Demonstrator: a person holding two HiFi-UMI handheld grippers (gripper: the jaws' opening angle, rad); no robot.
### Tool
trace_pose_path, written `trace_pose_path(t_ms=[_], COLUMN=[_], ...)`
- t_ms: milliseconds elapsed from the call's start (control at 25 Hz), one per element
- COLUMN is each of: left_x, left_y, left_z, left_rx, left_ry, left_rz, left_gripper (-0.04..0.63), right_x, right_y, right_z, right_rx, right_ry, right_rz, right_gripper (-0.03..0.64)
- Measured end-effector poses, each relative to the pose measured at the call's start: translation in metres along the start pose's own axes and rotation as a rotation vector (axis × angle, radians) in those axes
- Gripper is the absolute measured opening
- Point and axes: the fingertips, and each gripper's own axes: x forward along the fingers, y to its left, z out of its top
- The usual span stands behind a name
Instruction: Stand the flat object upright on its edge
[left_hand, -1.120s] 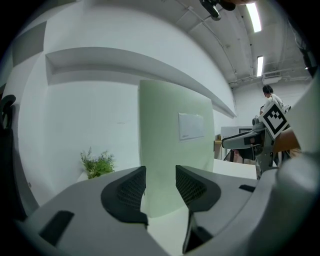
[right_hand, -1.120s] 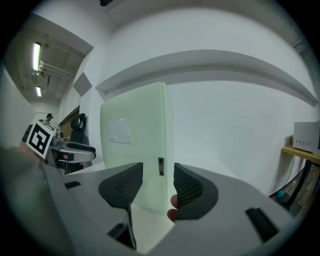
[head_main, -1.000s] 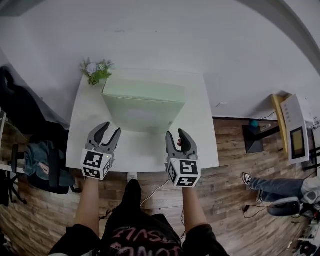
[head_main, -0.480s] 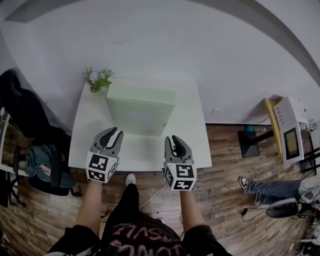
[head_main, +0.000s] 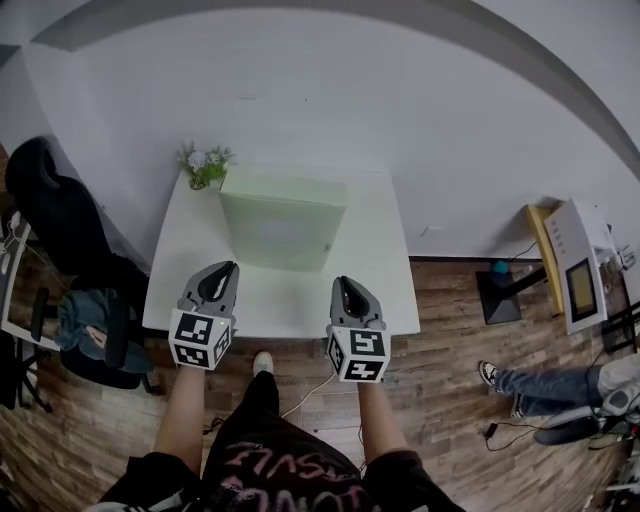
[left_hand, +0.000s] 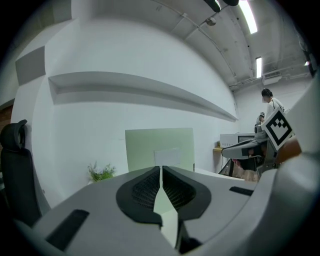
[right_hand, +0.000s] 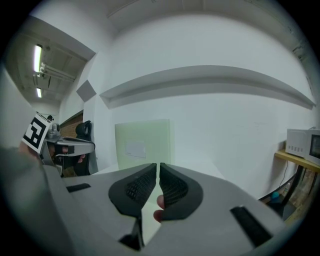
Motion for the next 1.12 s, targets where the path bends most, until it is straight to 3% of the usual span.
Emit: trace_pose_path(t_ms=[120, 680, 1120], left_x=[-0.005, -0.038, -0.05], left_y=[-0.004, -0.015, -0.02], left_z=[0.005, 0.024, 0.032], left_rx=[0.022, -0.019, -0.017], left_ry=[0.009, -0.034, -0.053], left_rz=[0.015, 0.049, 0.039], left_gripper=[0.026, 0.014, 0.014], right_x=[-0.008, -0.042, -0.05], right_y=[-0.001, -0.001, 0.0], right_z=[0.006, 0.018, 0.022], right_rx=[-0.006, -0.05, -0.041], right_ry=[-0.008, -0.033, -0.042], right_rz=[-0.004, 0.001, 0.002], right_gripper=[0.035, 0.025, 0.025])
